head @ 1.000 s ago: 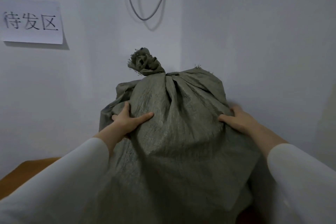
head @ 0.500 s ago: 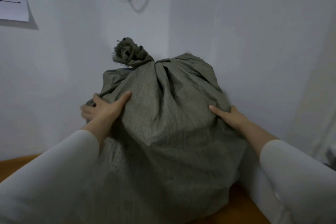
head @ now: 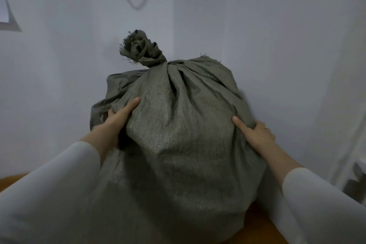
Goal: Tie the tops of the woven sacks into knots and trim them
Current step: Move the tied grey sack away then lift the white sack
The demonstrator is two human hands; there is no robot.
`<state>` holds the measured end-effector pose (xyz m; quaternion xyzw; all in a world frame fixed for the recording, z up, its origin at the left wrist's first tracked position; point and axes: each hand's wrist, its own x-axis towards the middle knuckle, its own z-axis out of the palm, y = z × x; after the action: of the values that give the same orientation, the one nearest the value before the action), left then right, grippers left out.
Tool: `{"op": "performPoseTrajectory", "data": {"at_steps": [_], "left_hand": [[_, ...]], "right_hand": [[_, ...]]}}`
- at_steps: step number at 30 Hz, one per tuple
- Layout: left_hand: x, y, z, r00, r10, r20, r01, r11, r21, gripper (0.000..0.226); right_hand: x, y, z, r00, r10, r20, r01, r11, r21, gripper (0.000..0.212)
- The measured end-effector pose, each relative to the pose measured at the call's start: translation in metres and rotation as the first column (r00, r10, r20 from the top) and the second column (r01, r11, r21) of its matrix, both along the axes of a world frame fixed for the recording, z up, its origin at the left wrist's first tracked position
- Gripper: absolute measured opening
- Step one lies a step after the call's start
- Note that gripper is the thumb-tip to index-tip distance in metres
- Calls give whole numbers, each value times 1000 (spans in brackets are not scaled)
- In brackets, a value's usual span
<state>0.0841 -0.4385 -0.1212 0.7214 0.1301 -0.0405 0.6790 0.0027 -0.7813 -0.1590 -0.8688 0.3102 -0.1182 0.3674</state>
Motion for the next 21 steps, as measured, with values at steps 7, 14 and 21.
{"op": "performPoseTrajectory", "data": {"at_steps": [7,14,21], "left_hand": [[-6,4,-12,998,61,4,-61,998,30,122],[-20,5,-5,982,121,147,-166,919,358,104],[-80,13,0,983,12,181,-84,914,396,96]], "right_hand": [[-8,41,-6,948,18,319,42,982,-183,74],[-10,59,10,977,208,50,-183,932,-312,68],[-42,102,23,959,228,167,-163,928,-334,60]]}}
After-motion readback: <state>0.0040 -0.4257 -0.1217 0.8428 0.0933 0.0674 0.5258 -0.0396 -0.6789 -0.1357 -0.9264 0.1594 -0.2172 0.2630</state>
